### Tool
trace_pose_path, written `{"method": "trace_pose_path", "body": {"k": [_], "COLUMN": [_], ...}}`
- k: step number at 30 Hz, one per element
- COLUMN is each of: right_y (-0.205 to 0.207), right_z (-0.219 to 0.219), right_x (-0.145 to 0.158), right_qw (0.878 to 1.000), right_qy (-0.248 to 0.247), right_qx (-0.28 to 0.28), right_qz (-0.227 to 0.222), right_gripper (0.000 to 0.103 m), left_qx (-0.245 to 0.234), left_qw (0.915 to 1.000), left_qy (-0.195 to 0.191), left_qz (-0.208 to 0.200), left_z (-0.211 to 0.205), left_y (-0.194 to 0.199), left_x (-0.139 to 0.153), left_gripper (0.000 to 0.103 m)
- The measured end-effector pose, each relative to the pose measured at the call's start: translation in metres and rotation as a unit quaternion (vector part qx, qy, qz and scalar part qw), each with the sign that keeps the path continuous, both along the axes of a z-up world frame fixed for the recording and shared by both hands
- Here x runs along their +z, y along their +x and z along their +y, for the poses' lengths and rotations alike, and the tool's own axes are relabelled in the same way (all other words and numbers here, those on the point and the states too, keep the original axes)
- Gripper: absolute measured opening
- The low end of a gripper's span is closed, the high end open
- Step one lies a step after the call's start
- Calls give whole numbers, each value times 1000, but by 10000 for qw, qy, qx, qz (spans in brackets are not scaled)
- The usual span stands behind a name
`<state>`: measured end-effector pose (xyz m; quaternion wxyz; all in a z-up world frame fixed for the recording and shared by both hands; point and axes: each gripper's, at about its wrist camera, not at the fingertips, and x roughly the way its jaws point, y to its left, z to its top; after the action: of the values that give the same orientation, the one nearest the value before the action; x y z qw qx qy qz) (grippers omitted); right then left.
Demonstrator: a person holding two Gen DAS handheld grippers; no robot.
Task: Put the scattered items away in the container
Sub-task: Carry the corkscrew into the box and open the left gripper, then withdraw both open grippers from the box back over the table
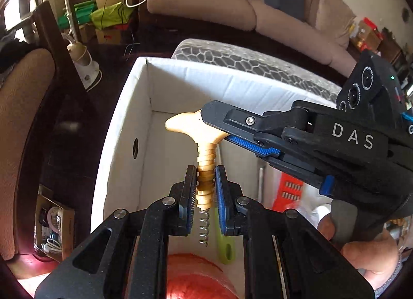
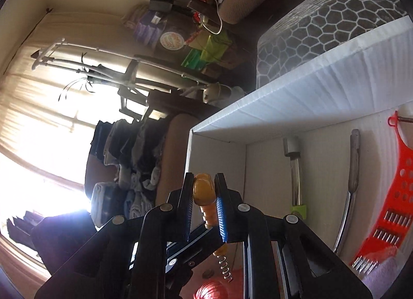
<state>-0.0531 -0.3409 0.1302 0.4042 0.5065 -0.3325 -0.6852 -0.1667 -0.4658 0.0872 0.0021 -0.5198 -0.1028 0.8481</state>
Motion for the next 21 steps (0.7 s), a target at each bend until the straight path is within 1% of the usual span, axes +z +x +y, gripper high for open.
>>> {"method": "trace_pose_path", "body": {"k": [4,6,9,12,14,16,17,18,19,20,21], "right_y": [-8,-11,-17,-22,-23,-25,-26,-27,-27,-27,-28], "right_z": [-16,-17,-15,-12,-10,-12,-13,-12,-11,-10,-9], "right_x": [-22,-31,-43,-55,-56,-54,-52,-50,-47,-42,-36], "right_qw": [9994,9992,9982,9966,9962,9951,9946,9946,9946,9946,9950], "right_qy": [317,381,583,782,827,935,970,958,961,985,969], "right_qx": [95,79,67,93,124,227,260,272,252,220,241], "right_qz": [-25,-64,-115,-229,-225,-223,-245,-290,-302,-233,-95], "right_gripper": [17,17,17,18,18,26,43,63,71,76,76], "left_qx": [-89,-146,-203,-194,-162,-171,-162,-167,-178,-183,-189], "left_qw": [9983,9970,9955,9956,9959,9958,9957,9955,9954,9955,9953], "left_qy": [-470,-566,-731,-738,-732,-775,-804,-841,-860,-861,-882], "left_qz": [-330,-503,-568,-545,-505,-466,-437,-410,-381,-359,-339], "left_z": [0,1,6,9,8,11,13,14,15,9,10], "left_y": [-15,-24,-30,-27,-25,-20,-16,-12,-9,-10,-5], "left_x": [-21,-27,-31,-31,-29,-24,-20,-16,-13,-10,-6], "left_gripper": [13,13,13,14,14,17,19,21,23,24,25]}}
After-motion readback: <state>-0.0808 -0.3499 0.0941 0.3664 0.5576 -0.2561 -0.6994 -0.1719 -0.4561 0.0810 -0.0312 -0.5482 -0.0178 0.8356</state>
